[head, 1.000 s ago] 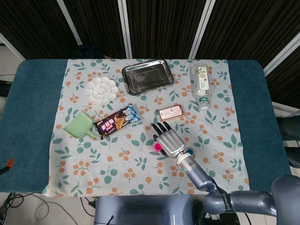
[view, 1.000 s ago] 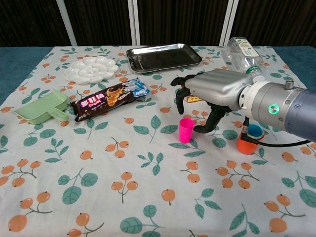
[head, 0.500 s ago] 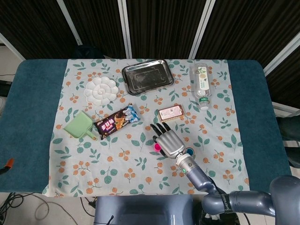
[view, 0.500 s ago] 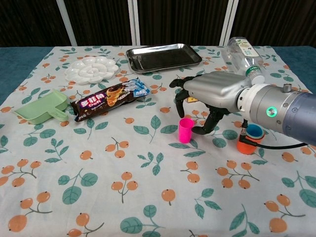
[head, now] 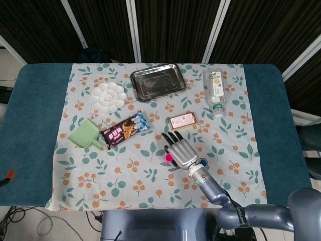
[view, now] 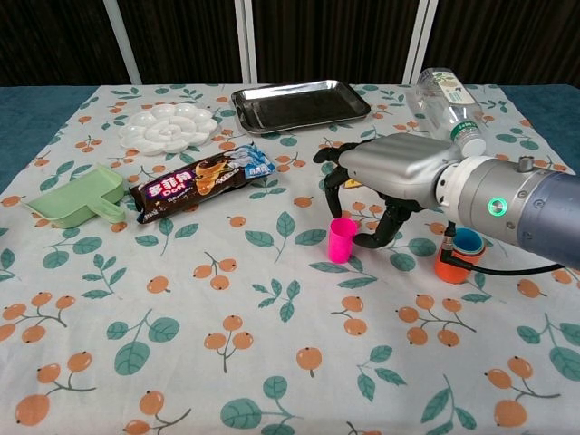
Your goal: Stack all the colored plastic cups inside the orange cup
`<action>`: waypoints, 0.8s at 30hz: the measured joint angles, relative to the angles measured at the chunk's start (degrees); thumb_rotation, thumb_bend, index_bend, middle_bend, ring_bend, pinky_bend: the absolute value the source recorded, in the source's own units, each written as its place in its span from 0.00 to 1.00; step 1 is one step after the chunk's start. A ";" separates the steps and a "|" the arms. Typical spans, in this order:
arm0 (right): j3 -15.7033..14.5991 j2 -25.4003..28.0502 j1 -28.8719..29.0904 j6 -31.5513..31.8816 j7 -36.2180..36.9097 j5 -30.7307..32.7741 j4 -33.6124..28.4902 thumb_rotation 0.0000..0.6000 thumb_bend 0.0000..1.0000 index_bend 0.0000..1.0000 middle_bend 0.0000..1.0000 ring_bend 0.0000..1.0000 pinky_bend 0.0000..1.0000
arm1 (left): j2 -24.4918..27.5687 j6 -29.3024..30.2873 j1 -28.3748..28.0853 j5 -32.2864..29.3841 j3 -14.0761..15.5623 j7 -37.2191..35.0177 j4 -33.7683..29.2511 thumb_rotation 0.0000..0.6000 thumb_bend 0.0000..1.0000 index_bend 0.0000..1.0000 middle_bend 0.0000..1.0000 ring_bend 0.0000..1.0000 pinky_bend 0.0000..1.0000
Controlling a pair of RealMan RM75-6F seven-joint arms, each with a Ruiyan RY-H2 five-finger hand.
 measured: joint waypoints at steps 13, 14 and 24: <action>0.05 -0.40 0.06 -0.23 0.42 0.10 0.43 1.00 0.45 0.53 0.00 0.05 0.09 | 0.01 -0.08 0.00 -0.16 -0.04 -0.10 0.11 1.00 0.21 0.10 0.06 0.01 0.00; 0.09 -0.36 0.04 -0.17 0.52 -0.01 0.41 1.00 0.45 0.53 0.00 0.05 0.09 | 0.01 -0.11 -0.01 -0.19 -0.04 -0.10 0.11 1.00 0.21 0.10 0.06 0.01 0.00; 0.66 1.97 -0.15 0.45 0.69 -0.32 -2.18 1.00 0.46 0.54 0.00 0.05 0.09 | -0.02 0.02 0.00 -0.18 -0.12 -0.11 0.12 1.00 0.21 0.10 0.06 0.01 0.00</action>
